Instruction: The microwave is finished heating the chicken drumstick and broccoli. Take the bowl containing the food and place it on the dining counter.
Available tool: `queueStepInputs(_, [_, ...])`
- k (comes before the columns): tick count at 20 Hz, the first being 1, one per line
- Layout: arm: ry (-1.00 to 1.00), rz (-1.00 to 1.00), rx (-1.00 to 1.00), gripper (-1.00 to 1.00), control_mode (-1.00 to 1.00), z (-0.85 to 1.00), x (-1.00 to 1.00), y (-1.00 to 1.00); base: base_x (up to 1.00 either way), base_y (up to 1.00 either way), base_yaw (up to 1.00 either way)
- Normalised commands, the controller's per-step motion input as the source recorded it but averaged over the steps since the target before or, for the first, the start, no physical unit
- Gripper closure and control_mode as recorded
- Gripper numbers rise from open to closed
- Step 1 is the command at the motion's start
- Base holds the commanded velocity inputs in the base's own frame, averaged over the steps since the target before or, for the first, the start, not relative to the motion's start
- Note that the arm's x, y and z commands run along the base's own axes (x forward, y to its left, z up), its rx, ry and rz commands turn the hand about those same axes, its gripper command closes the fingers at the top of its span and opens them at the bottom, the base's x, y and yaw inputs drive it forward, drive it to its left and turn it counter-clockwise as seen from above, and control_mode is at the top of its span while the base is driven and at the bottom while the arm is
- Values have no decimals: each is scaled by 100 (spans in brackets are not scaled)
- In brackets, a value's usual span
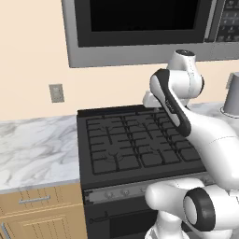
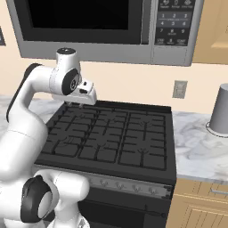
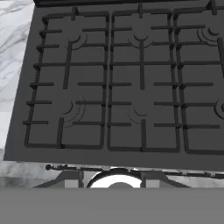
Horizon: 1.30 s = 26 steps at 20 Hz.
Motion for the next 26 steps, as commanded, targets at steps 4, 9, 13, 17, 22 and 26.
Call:
queueStepInputs(4, [-4, 1, 0, -100, -100, 0, -15, 0, 0, 0, 0])
queueStepInputs(9, [-28, 0, 6, -100, -100, 14, -50, -12, 0, 0, 0])
queueStepInputs(13, [-50, 0, 10, -100, -100, 48, -44, -29, 0, 0, 0])
queueStepInputs(17, [-60, 0, 2, -100, -100, 53, -38, -61, 0, 0, 0])
queueStepInputs(22, [-68, 0, 0, -100, -100, 62, -40, -74, 0, 0, 0])
queueStepInputs(26, [-68, 0, 0, -100, -100, 67, -33, -76, 0, 0, 0])
